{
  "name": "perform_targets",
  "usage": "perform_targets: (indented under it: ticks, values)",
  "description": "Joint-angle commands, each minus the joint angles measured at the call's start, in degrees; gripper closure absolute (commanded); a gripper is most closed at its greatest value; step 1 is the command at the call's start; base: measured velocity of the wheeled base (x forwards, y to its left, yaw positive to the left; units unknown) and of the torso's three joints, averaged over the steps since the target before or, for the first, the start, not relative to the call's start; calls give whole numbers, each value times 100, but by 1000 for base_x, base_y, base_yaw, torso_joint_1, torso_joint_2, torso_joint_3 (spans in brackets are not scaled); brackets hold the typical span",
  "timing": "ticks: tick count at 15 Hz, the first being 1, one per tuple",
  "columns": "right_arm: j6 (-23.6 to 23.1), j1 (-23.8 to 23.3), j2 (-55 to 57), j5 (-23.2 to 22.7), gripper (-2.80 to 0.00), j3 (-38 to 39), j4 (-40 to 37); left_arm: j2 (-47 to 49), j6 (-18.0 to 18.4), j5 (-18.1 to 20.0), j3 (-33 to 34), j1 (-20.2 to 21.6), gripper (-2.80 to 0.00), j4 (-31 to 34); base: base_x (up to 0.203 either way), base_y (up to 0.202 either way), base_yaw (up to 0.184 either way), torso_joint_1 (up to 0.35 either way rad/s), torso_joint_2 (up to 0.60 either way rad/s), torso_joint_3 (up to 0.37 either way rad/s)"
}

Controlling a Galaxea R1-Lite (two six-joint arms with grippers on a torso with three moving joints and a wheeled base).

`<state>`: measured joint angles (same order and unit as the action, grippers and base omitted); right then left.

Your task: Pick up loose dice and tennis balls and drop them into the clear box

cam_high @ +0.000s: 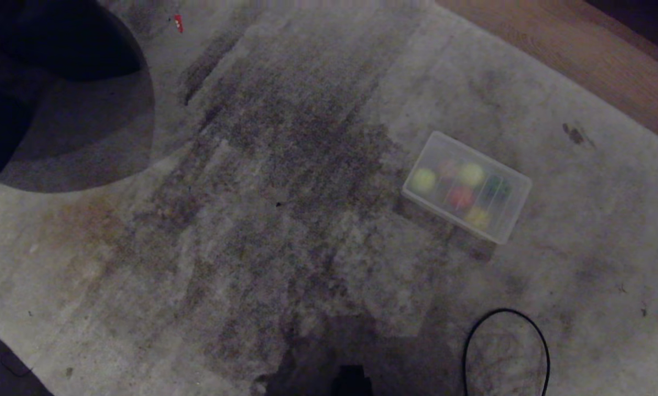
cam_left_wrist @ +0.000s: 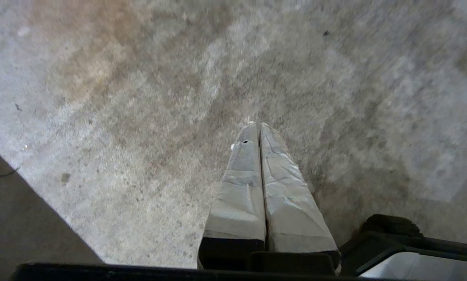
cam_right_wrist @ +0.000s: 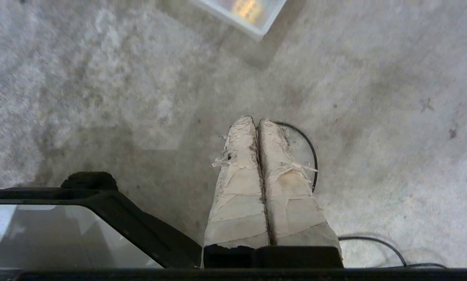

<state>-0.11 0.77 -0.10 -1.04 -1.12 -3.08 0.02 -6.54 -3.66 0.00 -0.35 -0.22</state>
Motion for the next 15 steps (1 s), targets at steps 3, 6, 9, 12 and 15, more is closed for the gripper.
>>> perform_targets:
  ticks: [3,6,9,12,15]
  values:
    - [-7,2,19,-1,0,-2,1,6,-32,-12,9,0,0,-4,0,0,0,-1,3,208]
    - [-5,2,19,-1,0,-2,1,6,-41,-12,9,0,0,-8,0,0,0,2,6,204]
    - [-7,2,19,-1,0,-2,1,6,-32,-12,9,0,0,-10,0,0,0,3,-2,203]
    - [-4,2,19,-1,0,-2,1,6,-32,-12,9,0,0,-4,0,0,0,2,2,197]
    - [2,2,19,-1,0,-2,1,6,-32,-12,9,0,0,-5,0,0,0,2,1,205]
